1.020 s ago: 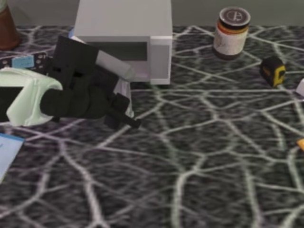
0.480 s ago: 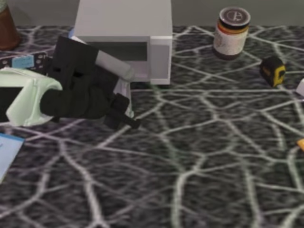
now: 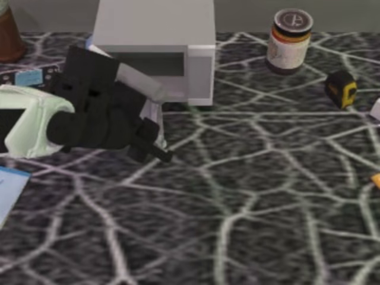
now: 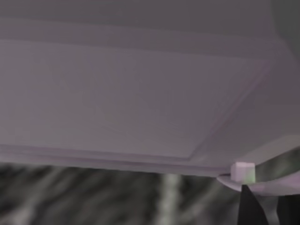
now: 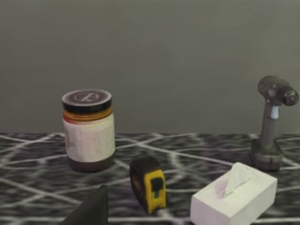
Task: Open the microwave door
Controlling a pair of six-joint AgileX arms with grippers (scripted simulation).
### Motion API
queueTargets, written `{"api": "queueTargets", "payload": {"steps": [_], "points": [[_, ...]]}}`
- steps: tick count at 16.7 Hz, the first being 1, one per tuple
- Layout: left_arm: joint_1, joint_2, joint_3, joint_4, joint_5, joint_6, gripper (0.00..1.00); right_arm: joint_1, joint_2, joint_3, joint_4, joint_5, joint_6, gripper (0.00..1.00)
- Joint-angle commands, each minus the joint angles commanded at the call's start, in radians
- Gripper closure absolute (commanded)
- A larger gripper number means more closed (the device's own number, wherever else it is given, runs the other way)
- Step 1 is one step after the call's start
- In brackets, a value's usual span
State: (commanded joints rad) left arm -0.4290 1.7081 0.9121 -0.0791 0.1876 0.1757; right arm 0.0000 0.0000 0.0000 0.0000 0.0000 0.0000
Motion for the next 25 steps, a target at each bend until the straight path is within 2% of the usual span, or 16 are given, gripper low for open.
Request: {"api": "queueTargets", "payload": {"steps": [25], "points": [[0.011,-0.004,-0.006,-0.004,0.011,0.020,1.00,0.000,0.000,0.000,0.000,0.000,0.000,0.00]]}}
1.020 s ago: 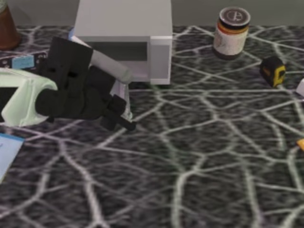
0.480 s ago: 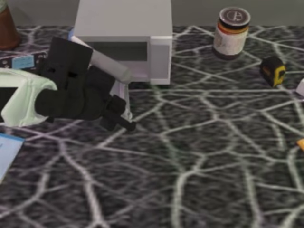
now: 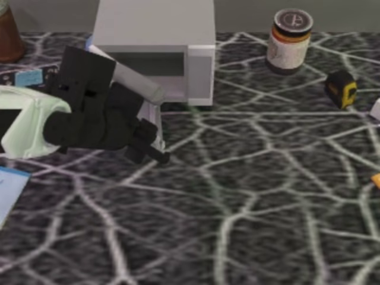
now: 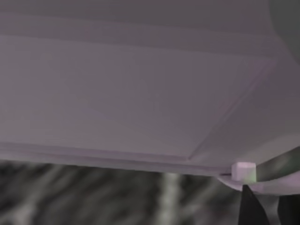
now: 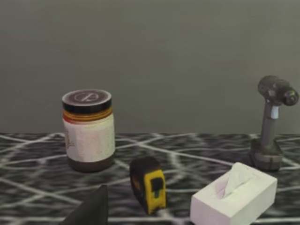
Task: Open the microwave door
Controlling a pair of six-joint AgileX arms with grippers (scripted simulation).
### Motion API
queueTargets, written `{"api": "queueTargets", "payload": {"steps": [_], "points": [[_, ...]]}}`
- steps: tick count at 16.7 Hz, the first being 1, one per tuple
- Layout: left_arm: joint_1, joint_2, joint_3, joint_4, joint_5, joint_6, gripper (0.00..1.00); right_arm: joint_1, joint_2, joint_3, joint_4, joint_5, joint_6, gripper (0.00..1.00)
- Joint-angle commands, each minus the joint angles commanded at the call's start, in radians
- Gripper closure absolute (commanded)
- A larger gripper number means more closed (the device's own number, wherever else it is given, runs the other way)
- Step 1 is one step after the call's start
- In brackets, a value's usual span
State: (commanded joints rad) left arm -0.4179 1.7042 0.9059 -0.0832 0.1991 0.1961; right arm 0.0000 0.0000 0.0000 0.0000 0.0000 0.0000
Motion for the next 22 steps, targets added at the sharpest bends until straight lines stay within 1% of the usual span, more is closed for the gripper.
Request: {"api": "queueTargets", "payload": {"steps": [3,8,22], "points": [[-0.006,0.001,-0.003,-0.002,0.010,-0.003,1.00,0.000,0.000,0.000,0.000,0.000,0.000,0.00],[0.020,-0.010,-0.010,-0.010,0.034,0.043,1.00,0.000,0.000,0.000,0.000,0.000,0.000,0.00],[0.020,-0.010,-0.010,-0.010,0.034,0.043,1.00,0.000,0.000,0.000,0.000,0.000,0.000,0.00]]}}
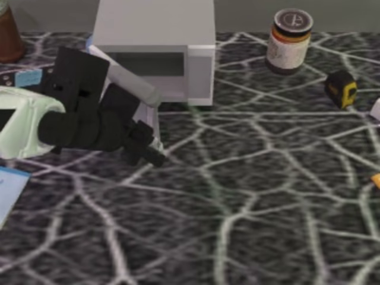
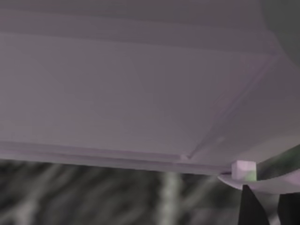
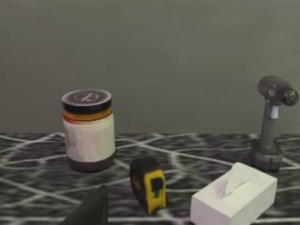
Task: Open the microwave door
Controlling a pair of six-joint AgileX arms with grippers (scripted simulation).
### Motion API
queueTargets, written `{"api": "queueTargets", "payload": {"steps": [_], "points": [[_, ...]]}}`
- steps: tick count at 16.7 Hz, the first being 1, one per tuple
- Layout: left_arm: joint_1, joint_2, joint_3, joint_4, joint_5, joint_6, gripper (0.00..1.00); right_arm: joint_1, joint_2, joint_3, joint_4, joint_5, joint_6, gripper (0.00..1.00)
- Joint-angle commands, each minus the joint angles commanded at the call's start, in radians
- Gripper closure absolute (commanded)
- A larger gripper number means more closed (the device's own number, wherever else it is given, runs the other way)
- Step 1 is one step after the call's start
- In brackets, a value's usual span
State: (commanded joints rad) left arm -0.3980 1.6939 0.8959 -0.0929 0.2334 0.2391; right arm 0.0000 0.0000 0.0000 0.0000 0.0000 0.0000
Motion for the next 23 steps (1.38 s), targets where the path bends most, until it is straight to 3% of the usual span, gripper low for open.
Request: {"api": "queueTargets", "payload": {"steps": [23], "points": [[0.021,-0.009,-0.008,-0.012,0.035,0.045,1.00,0.000,0.000,0.000,0.000,0.000,0.000,0.00]]}}
